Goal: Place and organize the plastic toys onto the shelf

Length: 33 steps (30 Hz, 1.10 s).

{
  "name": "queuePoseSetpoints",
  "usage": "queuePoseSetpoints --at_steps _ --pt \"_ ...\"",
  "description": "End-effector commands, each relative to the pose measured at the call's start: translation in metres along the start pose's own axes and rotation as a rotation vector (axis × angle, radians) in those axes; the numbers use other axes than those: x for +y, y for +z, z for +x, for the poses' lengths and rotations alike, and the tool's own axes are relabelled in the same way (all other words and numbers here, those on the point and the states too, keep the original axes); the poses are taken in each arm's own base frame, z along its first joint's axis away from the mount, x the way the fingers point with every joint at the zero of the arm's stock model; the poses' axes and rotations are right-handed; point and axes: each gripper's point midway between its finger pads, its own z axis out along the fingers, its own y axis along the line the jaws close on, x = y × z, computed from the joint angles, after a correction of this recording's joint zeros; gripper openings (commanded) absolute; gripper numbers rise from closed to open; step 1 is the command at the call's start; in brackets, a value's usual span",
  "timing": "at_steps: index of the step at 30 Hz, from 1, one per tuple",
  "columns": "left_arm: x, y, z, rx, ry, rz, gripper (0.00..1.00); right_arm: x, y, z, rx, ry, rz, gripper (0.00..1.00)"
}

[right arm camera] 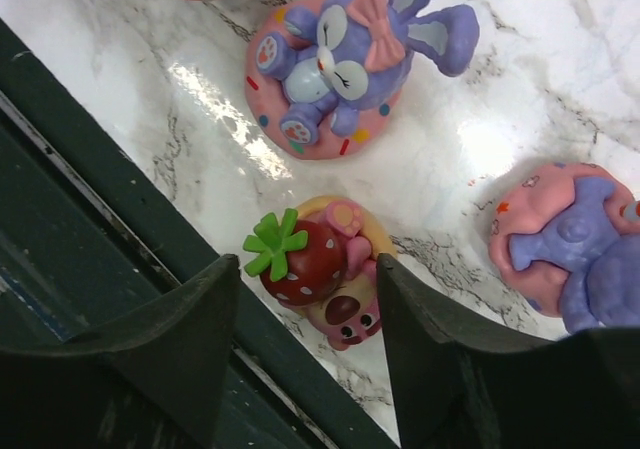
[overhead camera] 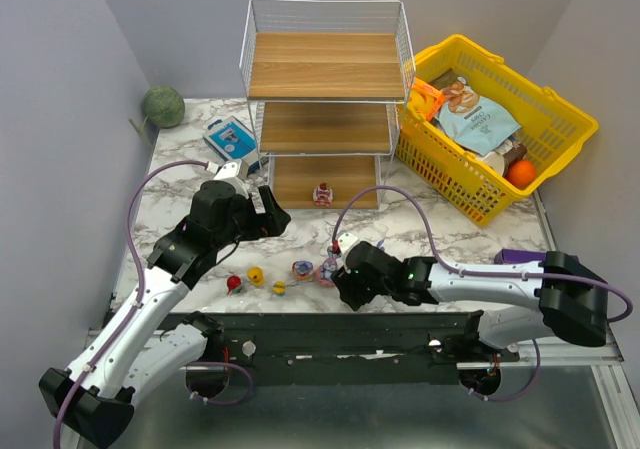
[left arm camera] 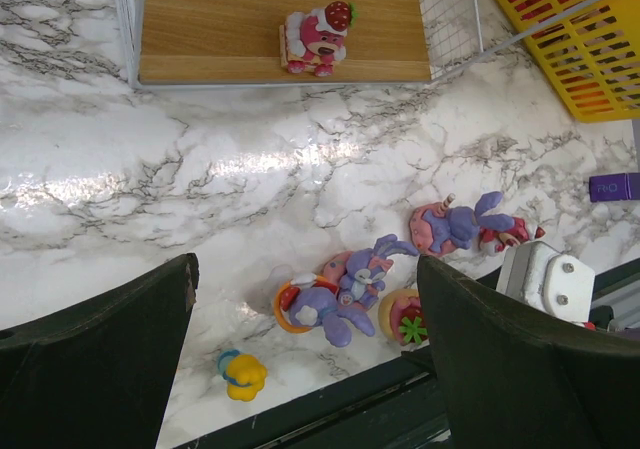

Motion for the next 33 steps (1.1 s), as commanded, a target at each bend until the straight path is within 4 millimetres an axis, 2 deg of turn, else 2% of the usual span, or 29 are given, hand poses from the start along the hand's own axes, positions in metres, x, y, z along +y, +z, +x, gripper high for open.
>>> queuePoseSetpoints --at_steps 1,5,6,8,9,12,16,19,26,29,33 --pt "-0.003 -0.002 -0.002 -0.015 0.017 0.030 0.99 -0.008 0.006 0.008 0.007 -0.008 0.051 0.61" --pt "-0.003 -0.002 -0.001 -0.014 0.012 0.031 0.99 -0.012 0.008 0.009 0.015 0.019 0.083 0.45" --pt "-0.003 -0.002 -0.001 -0.014 0.012 0.030 0.99 -0.013 0.006 0.008 0.011 0.021 0.086 0.35" --pt "-0.001 -0.003 -0.001 -0.021 0.014 0.025 0.99 -0.014 0.001 0.007 -0.003 0.028 0.088 0.24" --pt "-0.001 -0.003 -0.002 -0.027 0.015 0.023 0.99 -0.013 -0.004 0.002 -0.025 0.031 0.082 0.14" --pt "0.000 -0.003 -0.002 -0.044 0.016 0.026 0.99 -0.012 -0.015 -0.006 -0.050 0.038 0.078 0.01" --pt "0.000 -0.003 -0.002 -0.059 0.010 0.034 0.99 -0.009 -0.041 -0.034 -0.136 0.066 0.063 0.01" --pt "0.001 -0.003 -0.004 -0.067 0.008 0.030 0.99 -0.009 -0.050 -0.045 -0.172 0.075 0.061 0.01" --pt "0.001 -0.002 -0.002 -0.058 0.009 0.030 0.99 -0.010 -0.043 -0.046 -0.159 0.110 0.084 0.02" --pt "0.002 -0.003 -0.002 -0.059 0.008 0.027 0.99 -0.018 -0.042 -0.055 -0.189 0.156 0.142 0.10" --pt "0.002 -0.004 -0.002 -0.061 0.006 0.028 0.99 -0.031 -0.045 -0.070 -0.241 0.215 0.237 0.26"
